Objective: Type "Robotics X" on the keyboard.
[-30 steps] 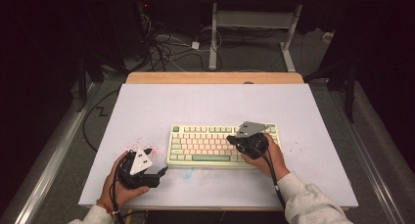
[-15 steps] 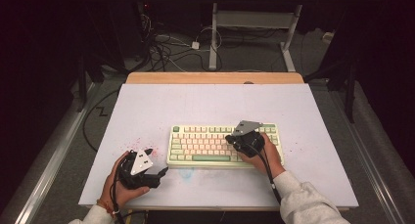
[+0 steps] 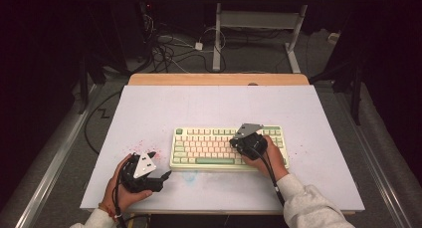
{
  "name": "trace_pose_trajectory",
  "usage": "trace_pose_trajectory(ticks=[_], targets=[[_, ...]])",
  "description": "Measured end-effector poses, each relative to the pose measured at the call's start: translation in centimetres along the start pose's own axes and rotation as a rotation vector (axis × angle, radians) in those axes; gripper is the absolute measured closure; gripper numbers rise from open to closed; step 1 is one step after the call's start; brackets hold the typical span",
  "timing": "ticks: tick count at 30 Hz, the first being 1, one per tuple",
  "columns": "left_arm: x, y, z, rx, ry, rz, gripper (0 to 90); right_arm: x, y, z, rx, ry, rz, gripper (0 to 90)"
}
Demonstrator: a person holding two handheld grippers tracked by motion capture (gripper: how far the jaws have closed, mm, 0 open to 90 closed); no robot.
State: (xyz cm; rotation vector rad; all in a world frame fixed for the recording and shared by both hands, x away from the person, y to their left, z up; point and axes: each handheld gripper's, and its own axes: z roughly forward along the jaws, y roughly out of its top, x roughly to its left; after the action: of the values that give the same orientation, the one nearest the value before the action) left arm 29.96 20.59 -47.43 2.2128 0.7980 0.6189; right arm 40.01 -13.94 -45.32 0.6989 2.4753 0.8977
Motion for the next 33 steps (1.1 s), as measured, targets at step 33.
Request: trace_pose_trajectory(ticks=[33], targets=[[0.0,0.1,0.2,0.018,0.003,0.005,18.5,-0.5,0.1,-4.2,-0.195,-0.020,0.060,67.4]])
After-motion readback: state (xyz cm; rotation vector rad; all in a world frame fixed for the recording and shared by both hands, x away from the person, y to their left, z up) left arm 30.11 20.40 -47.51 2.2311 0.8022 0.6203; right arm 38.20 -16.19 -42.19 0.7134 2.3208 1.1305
